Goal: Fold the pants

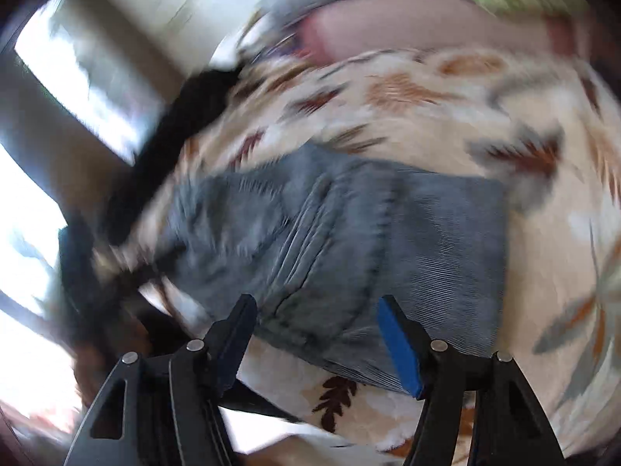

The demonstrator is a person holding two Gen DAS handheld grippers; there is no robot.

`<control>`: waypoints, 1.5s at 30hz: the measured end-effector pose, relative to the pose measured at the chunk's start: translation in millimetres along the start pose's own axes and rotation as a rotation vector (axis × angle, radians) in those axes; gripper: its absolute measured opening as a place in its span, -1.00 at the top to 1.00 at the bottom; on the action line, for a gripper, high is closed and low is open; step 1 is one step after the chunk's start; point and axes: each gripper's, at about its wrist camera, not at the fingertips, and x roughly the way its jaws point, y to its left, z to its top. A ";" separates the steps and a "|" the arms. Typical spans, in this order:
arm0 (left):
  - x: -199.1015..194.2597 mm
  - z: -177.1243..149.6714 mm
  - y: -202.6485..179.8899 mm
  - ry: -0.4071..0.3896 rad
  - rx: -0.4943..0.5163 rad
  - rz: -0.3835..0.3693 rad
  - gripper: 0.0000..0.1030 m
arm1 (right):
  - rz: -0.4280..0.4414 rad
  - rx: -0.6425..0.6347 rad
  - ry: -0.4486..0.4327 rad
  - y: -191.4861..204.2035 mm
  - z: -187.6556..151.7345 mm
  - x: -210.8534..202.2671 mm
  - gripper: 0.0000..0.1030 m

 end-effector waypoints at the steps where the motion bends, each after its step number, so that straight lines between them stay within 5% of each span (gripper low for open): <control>1: 0.1 1.7 2.8 -0.003 0.003 -0.008 -0.99 | -0.038 -0.061 0.018 12.7 -1.1 9.2 0.04; 6: -2.8 1.6 14.9 -0.050 0.021 -0.033 -0.99 | -0.155 -0.238 0.037 37.9 -5.6 34.7 0.21; 10: 0.6 -0.1 16.5 -0.054 0.041 -0.047 -0.99 | -0.134 -0.225 0.063 34.3 -1.1 50.3 0.74; 17: -2.8 -2.0 17.0 -0.066 0.066 -0.056 -0.99 | -0.008 -0.170 0.011 44.9 3.6 18.1 0.76; 20: -1.0 -0.8 12.4 -0.062 0.073 -0.057 -0.99 | -0.007 -0.179 0.085 39.7 -14.2 49.5 0.75; 23: -2.2 2.1 1.9 -0.048 0.082 -0.073 -0.99 | 0.056 -0.133 0.061 30.0 -19.6 51.2 0.62; 25: -5.8 6.8 -11.7 -0.052 0.102 -0.097 -0.99 | 0.115 -0.095 0.045 23.8 -19.1 43.2 0.08; 27: -7.0 14.4 -32.6 -0.050 0.121 -0.134 -0.99 | 0.149 -0.059 0.018 16.4 -20.5 32.8 -0.22; 33: 4.1 15.1 -102.1 0.017 0.206 -0.272 -0.99 | 0.283 0.290 -0.111 -62.6 -36.6 -14.6 -0.25; 37: 48.9 -11.8 -122.0 0.150 0.286 -0.185 -0.99 | 0.267 0.490 -0.188 -130.4 -33.4 -38.0 -0.27; 40: 86.4 -33.8 -116.8 0.281 0.323 -0.064 -0.96 | 0.410 0.554 -0.201 -155.2 -3.8 -32.4 -0.28; 43: 88.1 -50.6 -126.8 0.246 0.447 0.013 -0.96 | 0.479 0.570 -0.152 -165.9 31.4 0.3 -0.28; 45: 90.4 -57.9 -133.7 0.238 0.497 0.063 -0.96 | 0.406 0.585 -0.049 -179.1 49.6 45.3 -0.29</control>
